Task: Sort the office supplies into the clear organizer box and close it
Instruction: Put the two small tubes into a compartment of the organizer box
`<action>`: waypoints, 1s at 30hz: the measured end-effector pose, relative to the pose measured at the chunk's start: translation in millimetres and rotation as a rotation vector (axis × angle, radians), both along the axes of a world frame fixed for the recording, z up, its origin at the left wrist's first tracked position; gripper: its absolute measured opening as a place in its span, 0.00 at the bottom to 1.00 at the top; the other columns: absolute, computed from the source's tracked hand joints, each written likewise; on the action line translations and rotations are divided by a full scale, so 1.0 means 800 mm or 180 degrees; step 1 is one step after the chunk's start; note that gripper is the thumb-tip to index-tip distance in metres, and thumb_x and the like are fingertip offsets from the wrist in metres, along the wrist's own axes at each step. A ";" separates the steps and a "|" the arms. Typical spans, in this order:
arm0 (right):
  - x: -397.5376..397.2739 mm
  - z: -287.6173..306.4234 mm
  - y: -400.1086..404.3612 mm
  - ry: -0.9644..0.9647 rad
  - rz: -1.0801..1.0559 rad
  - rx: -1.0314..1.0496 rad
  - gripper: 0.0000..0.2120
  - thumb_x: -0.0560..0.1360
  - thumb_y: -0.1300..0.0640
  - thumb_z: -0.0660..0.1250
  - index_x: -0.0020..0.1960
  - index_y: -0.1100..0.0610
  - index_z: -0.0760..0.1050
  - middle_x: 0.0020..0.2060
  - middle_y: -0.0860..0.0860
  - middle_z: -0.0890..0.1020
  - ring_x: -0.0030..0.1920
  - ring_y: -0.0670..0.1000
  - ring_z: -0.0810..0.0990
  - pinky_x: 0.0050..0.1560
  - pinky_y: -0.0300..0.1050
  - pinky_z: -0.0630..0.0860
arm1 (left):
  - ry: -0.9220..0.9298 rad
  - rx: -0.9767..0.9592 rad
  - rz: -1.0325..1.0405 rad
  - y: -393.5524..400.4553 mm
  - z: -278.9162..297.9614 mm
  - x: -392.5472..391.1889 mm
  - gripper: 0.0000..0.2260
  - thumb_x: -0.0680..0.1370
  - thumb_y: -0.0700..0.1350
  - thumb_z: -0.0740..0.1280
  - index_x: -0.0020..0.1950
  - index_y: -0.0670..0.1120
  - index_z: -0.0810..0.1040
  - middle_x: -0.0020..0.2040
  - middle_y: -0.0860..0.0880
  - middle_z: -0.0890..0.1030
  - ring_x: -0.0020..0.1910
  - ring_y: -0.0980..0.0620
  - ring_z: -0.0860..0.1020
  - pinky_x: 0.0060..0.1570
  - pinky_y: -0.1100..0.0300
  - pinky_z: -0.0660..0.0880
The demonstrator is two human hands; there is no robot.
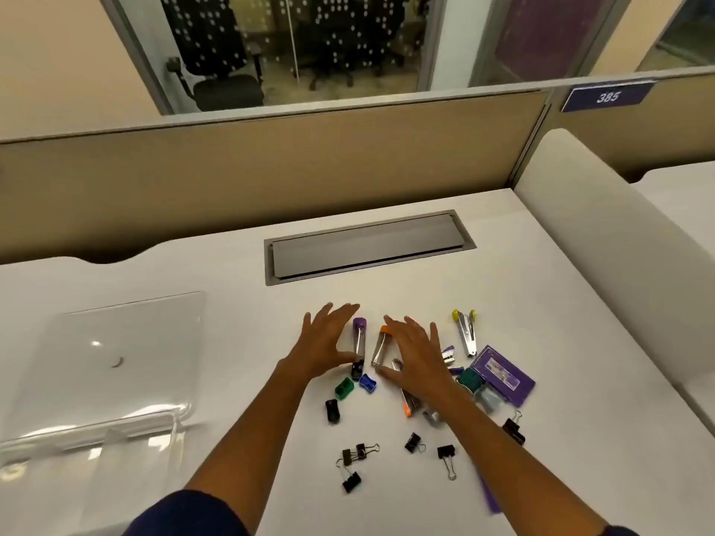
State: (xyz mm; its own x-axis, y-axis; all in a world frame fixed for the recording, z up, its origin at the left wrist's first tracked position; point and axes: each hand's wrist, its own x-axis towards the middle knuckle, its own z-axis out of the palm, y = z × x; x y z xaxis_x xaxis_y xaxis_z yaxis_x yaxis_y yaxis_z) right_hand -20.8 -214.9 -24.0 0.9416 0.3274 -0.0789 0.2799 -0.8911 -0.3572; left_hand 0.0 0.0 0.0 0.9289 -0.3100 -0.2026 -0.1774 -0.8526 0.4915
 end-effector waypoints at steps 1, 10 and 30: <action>0.001 -0.001 0.000 -0.0027 -0.0017 0.0088 0.43 0.71 0.38 0.68 0.78 0.50 0.52 0.74 0.50 0.65 0.77 0.54 0.55 0.76 0.62 0.44 | 0.0032 -0.0026 -0.0026 -0.001 -0.001 0.002 0.42 0.71 0.56 0.73 0.78 0.55 0.52 0.79 0.51 0.56 0.78 0.46 0.49 0.74 0.42 0.44; 0.007 -0.003 0.005 -0.0179 -0.0220 0.0577 0.43 0.69 0.43 0.73 0.76 0.52 0.55 0.71 0.52 0.68 0.74 0.54 0.62 0.76 0.57 0.47 | 0.0030 -0.0180 0.0092 -0.015 -0.013 0.013 0.43 0.67 0.53 0.77 0.76 0.53 0.58 0.73 0.49 0.67 0.73 0.47 0.63 0.74 0.49 0.56; -0.030 0.075 0.111 -0.0319 0.0571 0.1104 0.36 0.64 0.54 0.80 0.67 0.60 0.70 0.63 0.54 0.71 0.61 0.50 0.73 0.59 0.29 0.65 | -0.0839 -0.0689 0.0994 0.123 0.044 -0.121 0.32 0.64 0.53 0.79 0.64 0.46 0.74 0.61 0.49 0.78 0.58 0.51 0.76 0.58 0.66 0.67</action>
State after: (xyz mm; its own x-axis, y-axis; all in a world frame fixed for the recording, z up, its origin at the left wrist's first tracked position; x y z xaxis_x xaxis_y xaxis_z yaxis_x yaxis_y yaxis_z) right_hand -44.5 -125.8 36.3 0.8644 0.4784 0.1546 0.4689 -0.6563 -0.5911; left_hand -96.5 98.5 35.4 0.9957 -0.0163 0.0917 -0.0712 -0.7678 0.6367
